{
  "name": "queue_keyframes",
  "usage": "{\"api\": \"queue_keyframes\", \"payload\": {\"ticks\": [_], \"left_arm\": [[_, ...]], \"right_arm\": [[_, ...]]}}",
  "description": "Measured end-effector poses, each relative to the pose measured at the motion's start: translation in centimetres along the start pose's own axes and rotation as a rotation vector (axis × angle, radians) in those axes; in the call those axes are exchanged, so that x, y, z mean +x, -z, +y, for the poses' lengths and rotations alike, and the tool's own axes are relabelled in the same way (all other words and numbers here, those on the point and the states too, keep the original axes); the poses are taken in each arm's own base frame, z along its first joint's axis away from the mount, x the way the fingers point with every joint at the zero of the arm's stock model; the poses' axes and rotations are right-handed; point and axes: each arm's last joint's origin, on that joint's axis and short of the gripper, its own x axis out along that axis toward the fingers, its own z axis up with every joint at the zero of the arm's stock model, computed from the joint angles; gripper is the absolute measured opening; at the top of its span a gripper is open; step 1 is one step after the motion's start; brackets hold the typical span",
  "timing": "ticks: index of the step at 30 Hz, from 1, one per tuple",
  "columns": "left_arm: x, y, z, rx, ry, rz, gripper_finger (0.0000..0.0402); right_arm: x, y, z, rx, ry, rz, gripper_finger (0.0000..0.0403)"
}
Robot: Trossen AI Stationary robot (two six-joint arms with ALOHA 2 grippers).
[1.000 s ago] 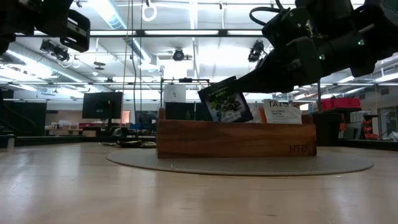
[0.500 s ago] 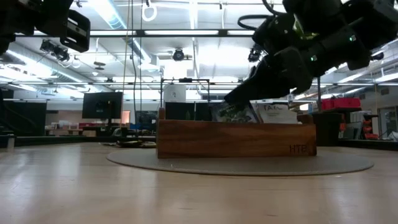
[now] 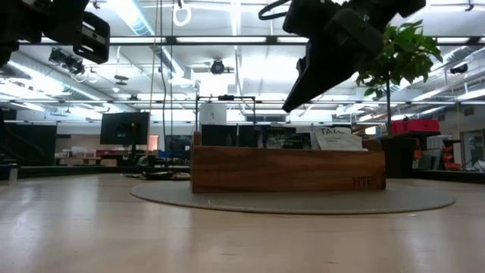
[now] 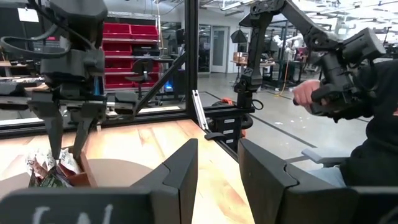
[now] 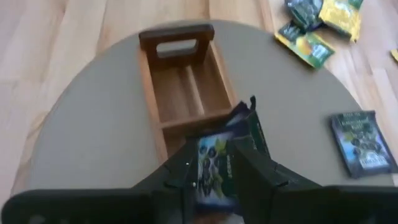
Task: Pick & Place Tea
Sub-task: Put the purple tea bag into the middle section of the wooden organizer
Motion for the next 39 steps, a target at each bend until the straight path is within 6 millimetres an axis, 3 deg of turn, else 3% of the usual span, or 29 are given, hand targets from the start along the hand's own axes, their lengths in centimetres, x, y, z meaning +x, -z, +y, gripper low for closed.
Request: {"api": "queue_keyframes", "payload": {"ticks": [24, 31, 39], "left_arm": [[0.0, 0.0, 0.0, 0.004, -0.001, 0.0, 0.0119], [0.0, 0.0, 0.0, 0.003, -0.001, 0.0, 0.0119], [0.0, 0.0, 0.0, 0.004, -0.001, 0.003, 0.0119]], "right_arm": [[0.0, 0.2, -2.4, 0.118, -0.076, 0.131, 0.01], [1.5, 0.7, -2.7, 0.119, -0.076, 0.176, 0.01], [1.7, 0.7, -3.0, 0.09, -0.052, 0.173, 0.01]]}}
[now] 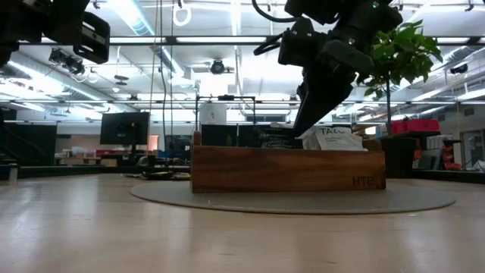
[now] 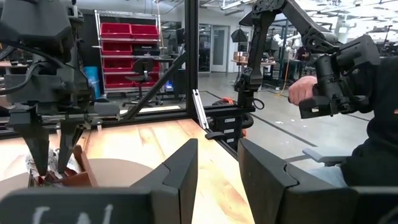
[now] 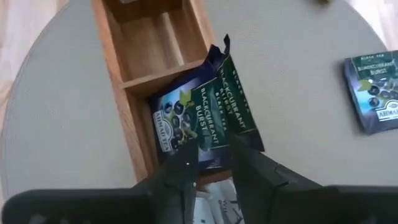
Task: Pick & Place Tea
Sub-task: Put the purple tea bag into the middle section of the wooden organizer
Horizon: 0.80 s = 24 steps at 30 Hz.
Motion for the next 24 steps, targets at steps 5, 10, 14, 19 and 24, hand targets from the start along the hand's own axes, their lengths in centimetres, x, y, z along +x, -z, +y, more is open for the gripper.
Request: {"api": "queue_keyframes", "payload": {"ticks": [5, 10, 14, 19, 24], "left_arm": [[0.0, 0.0, 0.0, 0.0, 0.0, 0.0, 0.0119], [0.0, 0.0, 0.1, 0.001, -0.024, 0.0, 0.0119], [-0.1, 0.2, 0.7, -0.019, -0.24, 0.013, 0.0119], [-0.2, 0.5, 1.4, -0.011, -0.383, 0.043, 0.0119], [-0.1, 0.7, 2.1, 0.025, -0.426, 0.061, 0.0119]], "right_arm": [[0.0, 0.0, 0.0, -0.017, 0.001, -0.004, 0.01], [0.0, -0.1, 0.3, -0.118, -0.003, -0.015, 0.01], [-0.4, -0.6, 1.5, -0.155, -0.01, -0.09, 0.01], [-0.6, -0.5, 2.9, -0.229, 0.054, -0.108, 0.01], [-0.6, -0.7, 4.0, -0.266, 0.043, -0.193, 0.01]]}}
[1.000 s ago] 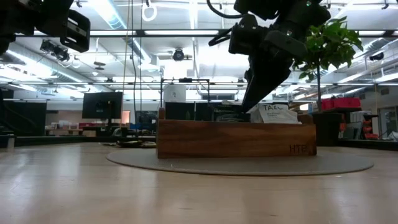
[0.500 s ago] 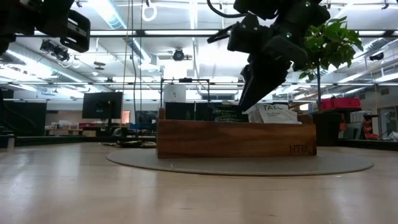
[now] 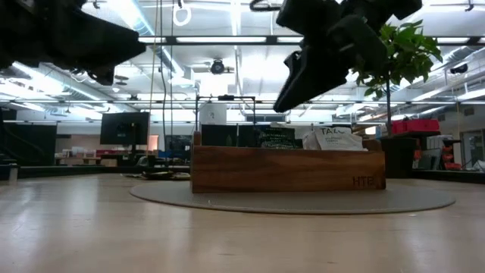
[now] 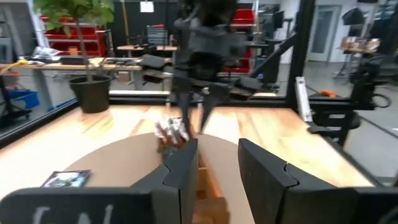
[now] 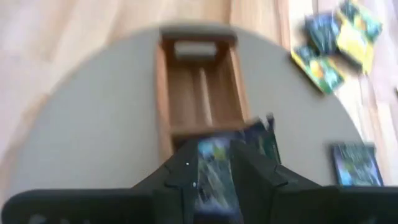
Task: Pick & Place Tea
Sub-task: Put the purple tea bag into the middle section of the wooden organizer
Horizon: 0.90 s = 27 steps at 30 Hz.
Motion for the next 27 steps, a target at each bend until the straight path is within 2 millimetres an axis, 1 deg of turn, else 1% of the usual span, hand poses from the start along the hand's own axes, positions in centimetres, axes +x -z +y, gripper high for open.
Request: {"api": "queue_keyframes", "payload": {"ticks": [4, 9, 13, 18, 22, 25, 27], "left_arm": [[0.2, -0.3, 0.4, 0.009, -0.018, -0.02, 0.0119], [0.2, -0.8, 1.0, 0.005, -0.043, -0.035, 0.0119], [0.4, -1.2, 1.7, -0.003, -0.087, -0.043, 0.0119], [0.8, -1.2, 2.8, 0.007, -0.159, -0.032, 0.0119], [1.2, -1.0, 3.4, 0.017, -0.199, 0.0, 0.0119], [2.2, -1.3, 3.6, 0.028, -0.232, 0.039, 0.0119], [3.0, -1.6, 3.8, 0.056, -0.26, 0.095, 0.0119]], "right_arm": [[-0.9, -0.3, 0.4, -0.024, -0.012, -0.136, 0.01], [-3.6, 0.4, 0.0, -0.015, -0.012, -0.347, 0.01], [-6.3, 2.2, -0.6, -0.004, 0.029, -0.541, 0.01], [-8.2, 5.2, -1.4, 0.035, 0.093, -0.691, 0.01], [-8.6, 6.8, -1.9, 0.077, 0.112, -0.72, 0.01], [-8.9, 7.3, -2.5, 0.103, 0.132, -0.723, 0.01], [-8.9, 7.5, -2.9, 0.111, 0.15, -0.719, 0.01]]}}
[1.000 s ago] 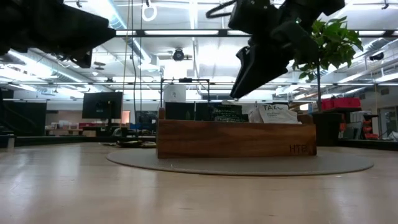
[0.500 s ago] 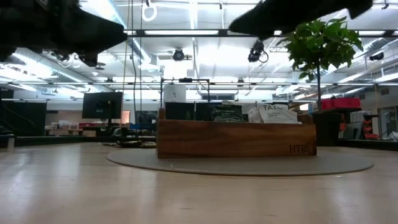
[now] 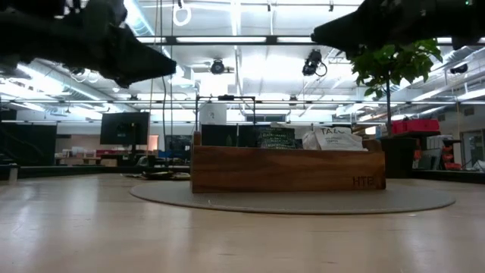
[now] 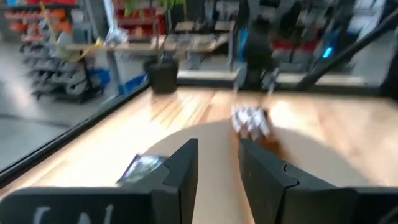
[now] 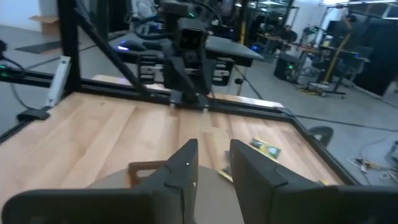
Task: Pick & Place Tea
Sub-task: Put the purple tea bag into the middle section of the wooden organizer
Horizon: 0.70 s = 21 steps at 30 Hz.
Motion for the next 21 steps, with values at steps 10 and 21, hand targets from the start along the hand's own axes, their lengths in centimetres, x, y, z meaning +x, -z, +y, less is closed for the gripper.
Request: {"api": "queue_keyframes", "payload": {"ticks": [10, 21], "left_arm": [[3.0, -2.4, 1.8, 0.151, -0.18, 0.448, 0.0119], [2.8, -0.2, 4.3, 0.164, -0.207, 0.762, 0.0119]], "right_arm": [[0.3, 1.0, -2.4, -0.031, 0.102, 0.084, 0.01], [0.3, 1.7, -2.9, -0.04, 0.072, 0.141, 0.01]]}}
